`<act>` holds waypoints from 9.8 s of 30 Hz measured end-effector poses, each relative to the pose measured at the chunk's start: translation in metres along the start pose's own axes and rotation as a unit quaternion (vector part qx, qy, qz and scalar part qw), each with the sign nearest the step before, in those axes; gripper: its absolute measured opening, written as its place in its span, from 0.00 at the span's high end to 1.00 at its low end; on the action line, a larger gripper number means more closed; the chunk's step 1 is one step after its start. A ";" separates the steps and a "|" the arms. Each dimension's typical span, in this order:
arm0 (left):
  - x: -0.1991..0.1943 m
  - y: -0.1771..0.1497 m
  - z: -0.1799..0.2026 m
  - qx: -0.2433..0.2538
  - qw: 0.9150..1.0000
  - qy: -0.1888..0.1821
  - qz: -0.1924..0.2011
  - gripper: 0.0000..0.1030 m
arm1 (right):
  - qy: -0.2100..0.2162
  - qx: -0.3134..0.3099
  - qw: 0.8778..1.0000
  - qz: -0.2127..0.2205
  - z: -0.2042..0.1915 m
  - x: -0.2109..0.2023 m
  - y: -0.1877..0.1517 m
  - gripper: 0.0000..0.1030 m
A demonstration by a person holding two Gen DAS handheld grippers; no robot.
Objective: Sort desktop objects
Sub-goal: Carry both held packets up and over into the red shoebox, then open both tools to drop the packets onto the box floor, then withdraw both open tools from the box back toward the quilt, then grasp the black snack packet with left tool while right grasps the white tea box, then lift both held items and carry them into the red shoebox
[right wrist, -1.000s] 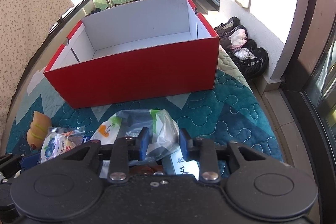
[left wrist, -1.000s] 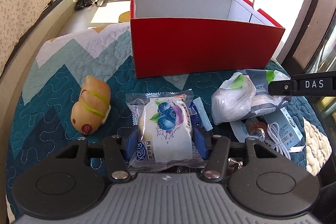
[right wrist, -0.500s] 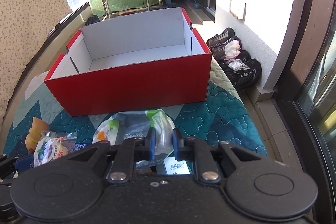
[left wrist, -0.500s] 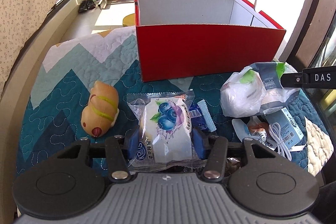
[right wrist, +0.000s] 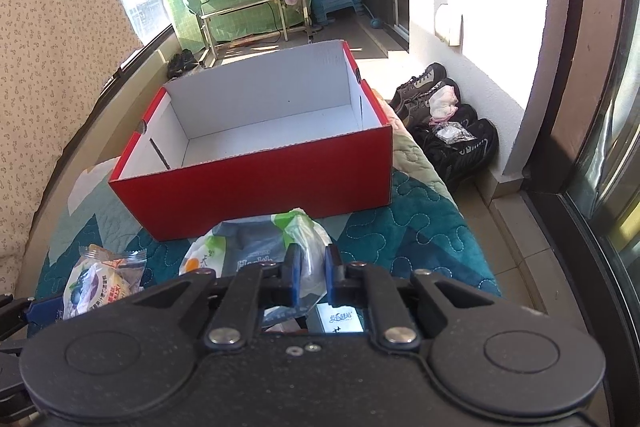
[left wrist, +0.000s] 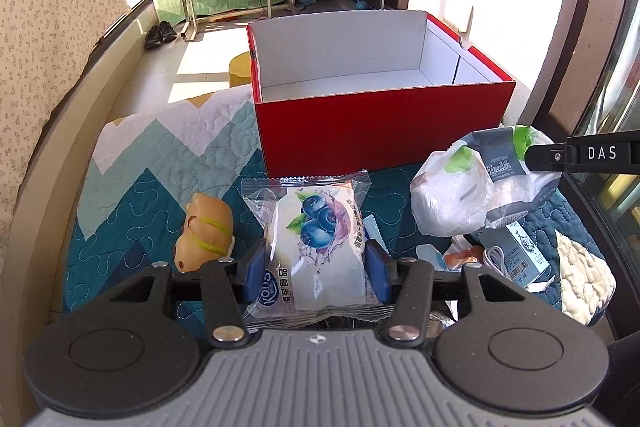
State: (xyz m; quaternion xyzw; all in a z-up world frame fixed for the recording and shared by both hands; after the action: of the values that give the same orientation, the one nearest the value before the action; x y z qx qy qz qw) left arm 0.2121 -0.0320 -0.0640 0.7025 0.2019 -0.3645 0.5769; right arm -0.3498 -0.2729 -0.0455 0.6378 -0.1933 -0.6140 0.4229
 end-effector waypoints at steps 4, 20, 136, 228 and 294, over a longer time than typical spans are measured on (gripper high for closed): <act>-0.011 0.012 0.001 -0.003 1.000 -0.005 0.006 0.51 | 0.000 0.004 1.000 0.013 0.000 -0.011 0.011 0.89; -0.036 0.064 0.015 0.019 0.999 -0.021 0.044 0.51 | 0.012 0.009 0.998 0.068 -0.010 -0.043 0.076 0.89; -0.025 0.104 0.010 0.101 0.991 -0.088 -0.023 0.36 | 0.029 -0.048 0.998 -0.002 -0.036 -0.058 0.130 0.66; 0.060 -0.053 -0.030 0.016 0.983 -0.101 -0.150 0.65 | -0.022 -0.024 0.992 -0.119 -0.012 0.004 0.034 0.71; -0.034 0.074 0.032 0.070 0.983 -0.166 -0.014 0.76 | -0.018 -0.054 0.998 -0.003 -0.072 -0.099 0.166 0.72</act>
State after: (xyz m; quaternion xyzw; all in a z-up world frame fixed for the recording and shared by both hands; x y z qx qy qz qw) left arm 0.2333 -0.0768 0.0079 0.6680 0.0872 -0.4978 0.5463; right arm -0.2530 -0.2697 0.1362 0.6039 -0.1657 -0.6359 0.4511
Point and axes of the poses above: each gripper's, at about its wrist camera, not at the fingertips, and x roughly the way its jaws point, z to its right, y to its top, the point moved 6 cm from there along x, roughly the way its jaws point, and after that the axes turned 2 degrees about -y, right-handed, at the moved point
